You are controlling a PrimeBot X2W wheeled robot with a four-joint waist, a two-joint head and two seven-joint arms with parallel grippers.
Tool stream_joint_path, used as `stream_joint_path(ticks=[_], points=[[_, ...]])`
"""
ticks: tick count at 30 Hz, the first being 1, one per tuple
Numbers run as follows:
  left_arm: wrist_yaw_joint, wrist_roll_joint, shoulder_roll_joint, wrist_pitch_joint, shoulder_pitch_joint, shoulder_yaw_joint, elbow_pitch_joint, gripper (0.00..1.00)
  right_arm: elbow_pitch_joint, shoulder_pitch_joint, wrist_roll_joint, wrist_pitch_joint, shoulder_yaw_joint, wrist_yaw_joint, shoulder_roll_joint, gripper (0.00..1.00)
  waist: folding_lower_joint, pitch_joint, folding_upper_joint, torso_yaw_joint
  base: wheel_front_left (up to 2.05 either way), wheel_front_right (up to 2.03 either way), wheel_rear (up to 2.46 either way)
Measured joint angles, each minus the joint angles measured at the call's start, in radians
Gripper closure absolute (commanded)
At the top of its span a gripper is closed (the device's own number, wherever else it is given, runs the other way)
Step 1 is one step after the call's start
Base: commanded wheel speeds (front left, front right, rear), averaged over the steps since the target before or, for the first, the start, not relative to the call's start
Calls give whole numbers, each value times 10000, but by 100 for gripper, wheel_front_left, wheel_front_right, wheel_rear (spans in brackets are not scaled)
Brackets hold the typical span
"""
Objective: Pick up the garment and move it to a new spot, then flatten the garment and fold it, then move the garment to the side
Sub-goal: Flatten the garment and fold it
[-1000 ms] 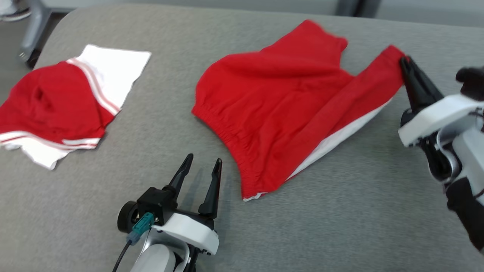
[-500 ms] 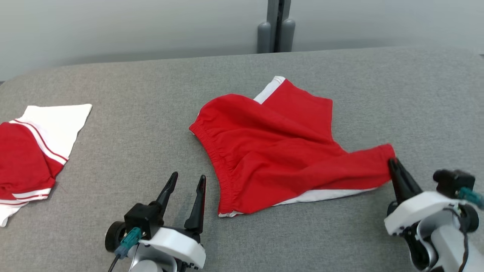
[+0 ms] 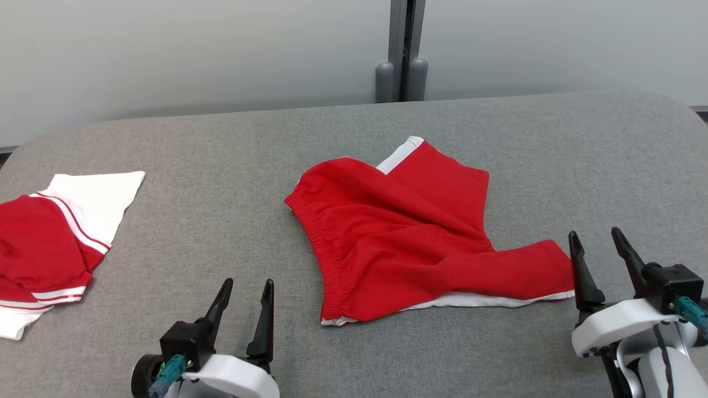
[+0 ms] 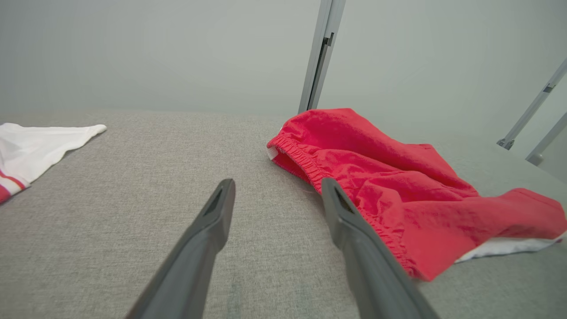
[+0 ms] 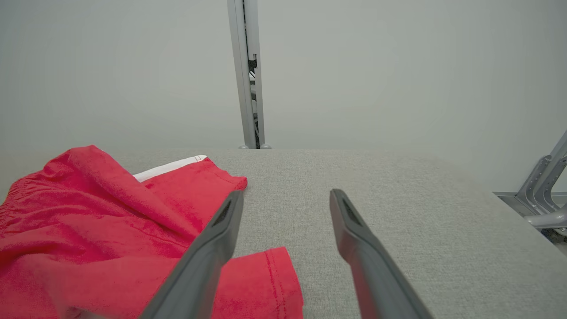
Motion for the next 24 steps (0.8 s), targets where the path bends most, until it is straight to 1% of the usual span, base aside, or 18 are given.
stream_joint_path(ticks=[5,8,15,24], points=[[-10,132,0,0,245,232,-35,0,-1097,410,-704,0,171,2,174,0,0,-192,0,-17,0,0,0],[-10,207,2,0,373,372,-111,0,-1302,709,-790,0,209,2,201,0,0,-302,0,-48,0,0,0],[100,602,0,0,988,654,-247,0,-1060,1526,-819,0,94,2,468,0,1,-648,0,-134,0,0,0],[142,623,4,0,1625,784,-276,0,-757,1929,-832,0,63,0,621,0,0,-947,0,-196,0,0,0]])
